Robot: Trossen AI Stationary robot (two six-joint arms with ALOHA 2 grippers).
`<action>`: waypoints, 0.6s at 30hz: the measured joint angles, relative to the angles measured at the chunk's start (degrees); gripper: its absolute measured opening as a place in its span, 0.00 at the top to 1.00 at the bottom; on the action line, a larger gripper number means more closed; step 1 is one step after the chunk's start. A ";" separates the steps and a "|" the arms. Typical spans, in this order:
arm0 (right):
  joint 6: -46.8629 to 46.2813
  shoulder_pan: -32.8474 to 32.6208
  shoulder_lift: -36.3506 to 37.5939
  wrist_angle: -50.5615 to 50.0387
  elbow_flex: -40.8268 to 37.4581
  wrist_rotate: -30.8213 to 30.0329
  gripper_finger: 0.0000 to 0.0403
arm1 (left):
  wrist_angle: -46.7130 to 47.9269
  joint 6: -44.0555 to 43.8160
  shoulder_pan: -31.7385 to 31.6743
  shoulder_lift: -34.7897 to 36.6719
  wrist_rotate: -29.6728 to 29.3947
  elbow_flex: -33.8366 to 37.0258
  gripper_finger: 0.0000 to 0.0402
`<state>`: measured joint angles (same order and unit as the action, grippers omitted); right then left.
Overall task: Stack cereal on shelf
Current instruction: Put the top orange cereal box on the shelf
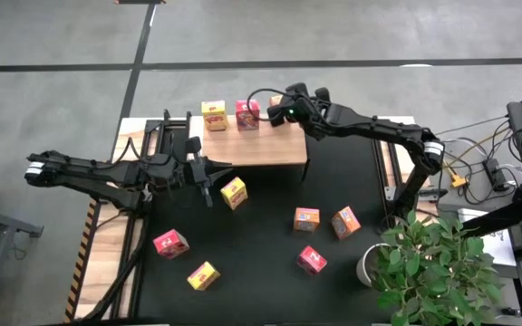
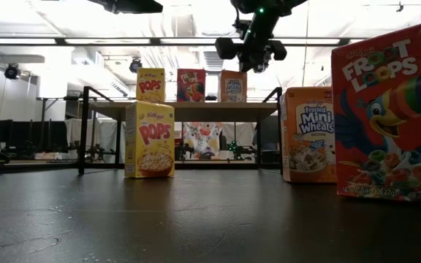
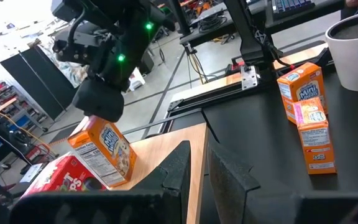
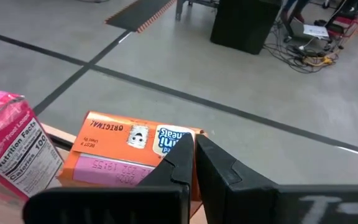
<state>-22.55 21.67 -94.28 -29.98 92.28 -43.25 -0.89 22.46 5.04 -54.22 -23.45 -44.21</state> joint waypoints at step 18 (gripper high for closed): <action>7.53 0.68 -2.89 6.27 6.85 11.87 0.98 | -0.52 0.61 0.00 0.00 -0.02 0.00 0.90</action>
<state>-15.02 22.35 -97.17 -23.71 99.13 -31.38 -1.40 23.07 5.04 -54.22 -23.46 -44.21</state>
